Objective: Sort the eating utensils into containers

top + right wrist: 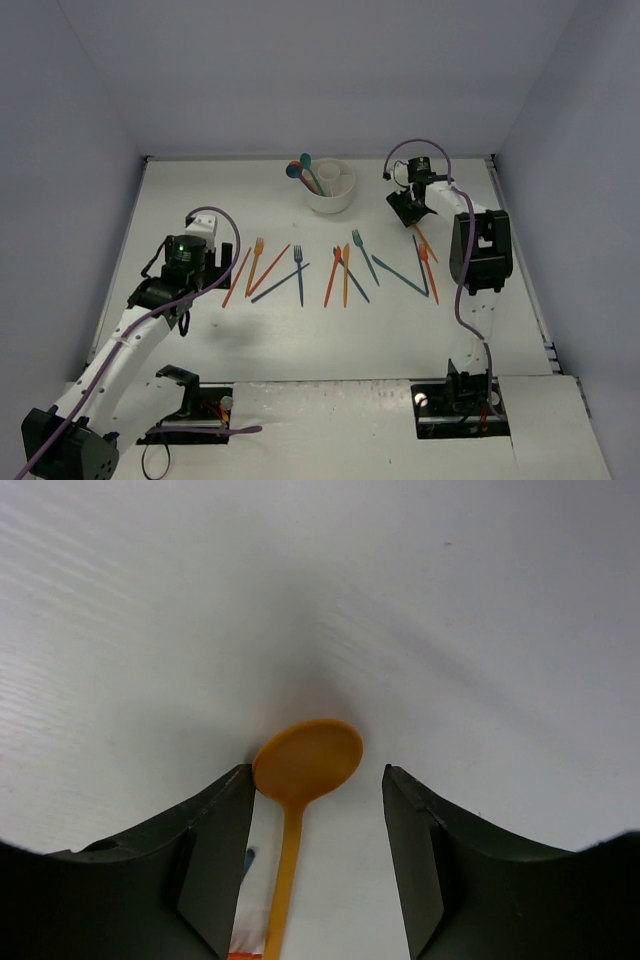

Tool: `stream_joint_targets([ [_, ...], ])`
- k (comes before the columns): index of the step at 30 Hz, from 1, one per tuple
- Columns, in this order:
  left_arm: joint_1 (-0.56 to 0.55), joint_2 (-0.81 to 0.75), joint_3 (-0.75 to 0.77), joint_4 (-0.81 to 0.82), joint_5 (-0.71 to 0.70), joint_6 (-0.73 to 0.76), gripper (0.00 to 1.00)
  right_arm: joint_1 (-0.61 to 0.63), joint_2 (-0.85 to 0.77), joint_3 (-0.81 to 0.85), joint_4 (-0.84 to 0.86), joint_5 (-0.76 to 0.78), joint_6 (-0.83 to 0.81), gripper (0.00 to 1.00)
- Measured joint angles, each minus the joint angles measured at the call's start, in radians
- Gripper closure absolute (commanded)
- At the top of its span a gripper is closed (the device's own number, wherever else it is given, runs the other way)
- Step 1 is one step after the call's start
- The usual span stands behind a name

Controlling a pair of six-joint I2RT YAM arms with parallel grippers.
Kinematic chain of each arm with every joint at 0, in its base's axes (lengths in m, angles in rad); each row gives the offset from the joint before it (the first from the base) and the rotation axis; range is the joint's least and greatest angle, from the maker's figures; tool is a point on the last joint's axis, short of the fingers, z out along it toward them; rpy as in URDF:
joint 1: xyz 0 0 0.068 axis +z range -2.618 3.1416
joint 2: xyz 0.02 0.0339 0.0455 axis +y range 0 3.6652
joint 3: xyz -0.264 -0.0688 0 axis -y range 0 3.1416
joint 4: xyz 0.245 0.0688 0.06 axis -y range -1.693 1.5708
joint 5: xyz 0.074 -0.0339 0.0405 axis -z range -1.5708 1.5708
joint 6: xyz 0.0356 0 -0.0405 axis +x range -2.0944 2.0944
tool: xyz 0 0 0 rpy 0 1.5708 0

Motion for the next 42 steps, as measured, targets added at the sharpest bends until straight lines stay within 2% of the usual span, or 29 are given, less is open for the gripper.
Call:
stream_joint_targets([
  [10, 0.000, 0.006, 0.000, 0.000, -0.003, 0.000, 0.18, -0.076, 0.010, 0.010, 0.001, -0.054, 0.098, 0.53],
  [19, 0.000, 0.006, 0.000, 0.000, -0.001, 0.000, 0.18, -0.104, -0.058, -0.100, 0.013, -0.104, 0.155, 0.59],
  [27, 0.000, 0.006, 0.000, 0.000, 0.007, 0.000, 0.18, -0.120, -0.070, -0.126, 0.024, -0.150, 0.189, 0.71],
  [35, 0.000, 0.006, 0.000, 0.000, 0.009, 0.000, 0.18, -0.120, -0.068, -0.126, 0.022, -0.177, 0.200, 0.97],
  [42, 0.000, 0.005, 0.000, 0.000, 0.009, 0.000, 0.18, -0.126, -0.068, -0.122, 0.018, -0.176, 0.202, 1.00],
])
